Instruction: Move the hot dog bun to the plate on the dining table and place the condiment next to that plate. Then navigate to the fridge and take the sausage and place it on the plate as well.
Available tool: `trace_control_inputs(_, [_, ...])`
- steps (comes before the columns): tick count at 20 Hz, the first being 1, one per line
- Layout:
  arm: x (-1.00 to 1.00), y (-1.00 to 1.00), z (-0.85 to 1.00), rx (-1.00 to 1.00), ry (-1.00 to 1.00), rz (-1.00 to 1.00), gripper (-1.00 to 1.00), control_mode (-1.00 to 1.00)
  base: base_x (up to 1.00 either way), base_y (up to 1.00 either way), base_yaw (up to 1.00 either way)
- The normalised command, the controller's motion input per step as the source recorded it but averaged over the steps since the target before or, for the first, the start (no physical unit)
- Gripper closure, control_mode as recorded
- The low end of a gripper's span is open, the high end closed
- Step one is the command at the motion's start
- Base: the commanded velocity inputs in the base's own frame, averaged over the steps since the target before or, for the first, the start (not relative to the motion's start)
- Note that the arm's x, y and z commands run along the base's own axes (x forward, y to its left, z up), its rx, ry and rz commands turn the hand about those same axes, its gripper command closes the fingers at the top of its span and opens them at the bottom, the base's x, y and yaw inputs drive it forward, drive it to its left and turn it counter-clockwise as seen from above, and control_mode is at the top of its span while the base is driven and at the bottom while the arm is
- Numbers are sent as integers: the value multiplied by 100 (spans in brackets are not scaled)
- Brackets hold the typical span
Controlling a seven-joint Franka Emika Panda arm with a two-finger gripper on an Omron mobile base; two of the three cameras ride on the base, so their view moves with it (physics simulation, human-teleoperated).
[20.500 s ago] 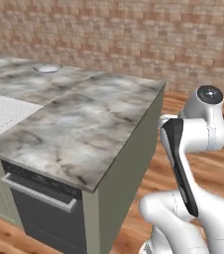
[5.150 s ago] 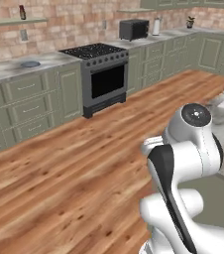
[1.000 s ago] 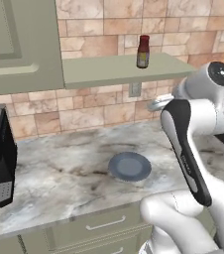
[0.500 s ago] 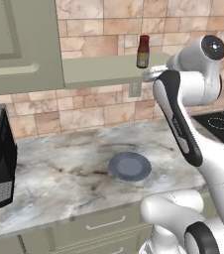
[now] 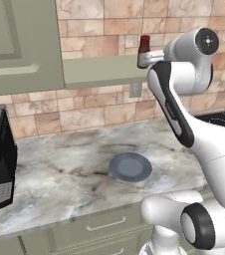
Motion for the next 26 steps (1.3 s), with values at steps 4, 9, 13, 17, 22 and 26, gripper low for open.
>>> trace_control_inputs(4, [6,-2,0,5,-26,-7,-100,-100,0,0,0])
trace_control_inputs(9, [8,-5,0,10,-12,-2,-100,-100,0,0,0])
trace_control_inputs(13, [0,-2,0,1,-1,0,-100,-100,0,0,0])
trace_control_inputs(17, [5,0,0,0,0,0,-100,-100,0,0,0])
trace_control_inputs(22, [1,-6,0,0,0,0,-100,-100,0,0,0])
trace_control_inputs(26, [6,-8,0,1,0,0,-100,-100,0,0,0])
